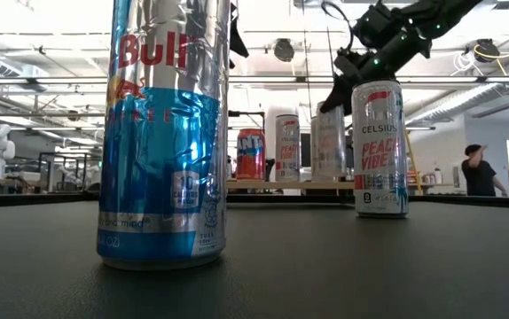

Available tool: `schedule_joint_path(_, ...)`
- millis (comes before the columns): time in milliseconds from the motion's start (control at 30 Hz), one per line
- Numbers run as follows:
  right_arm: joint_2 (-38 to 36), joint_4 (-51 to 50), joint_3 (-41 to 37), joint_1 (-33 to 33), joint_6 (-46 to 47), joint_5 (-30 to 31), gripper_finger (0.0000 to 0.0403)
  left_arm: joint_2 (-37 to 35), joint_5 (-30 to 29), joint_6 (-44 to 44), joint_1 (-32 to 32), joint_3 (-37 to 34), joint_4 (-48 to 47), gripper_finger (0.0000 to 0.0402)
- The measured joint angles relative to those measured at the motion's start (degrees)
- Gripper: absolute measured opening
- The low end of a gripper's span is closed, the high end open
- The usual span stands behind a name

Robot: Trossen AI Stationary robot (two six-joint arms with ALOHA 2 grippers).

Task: Place canned beverage on shelf
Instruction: Put the left white soda can on the shelf aligned with the other white soda can

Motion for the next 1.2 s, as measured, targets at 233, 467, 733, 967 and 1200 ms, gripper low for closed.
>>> schedule_joint_path(233,2.7,1.7,-0.3,-0.8,-0.9,-2.1,0.024,0.0,0.0,2.4,0.1,0.0,0.0,0.0379)
schedule_joint_path(467,3.9,2.4,-0.2,-0.8,-0.8,-3.1,0.024,0.0,0.0,2.4,0.1,0.0,-0.2,0.0379)
schedule_joint_path(733,2.1,0.2,-0.3,-1.9,-0.6,-2.6,0.024,0.0,0.0,3.5,0.2,0.0,-0.3,0.0379)
schedule_joint_path(967,2.1,0.1,-0.3,-2.3,-0.7,-2.9,0.0264,0.0,0.0,3.7,0.7,0.0,-0.2,0.0379)
schedule_joint_path(1200,2.1,0.3,-0.3,-2.3,-0.7,-2.9,0.0312,0.0,0.0,3.7,0.7,0.0,-0.2,0.0379)
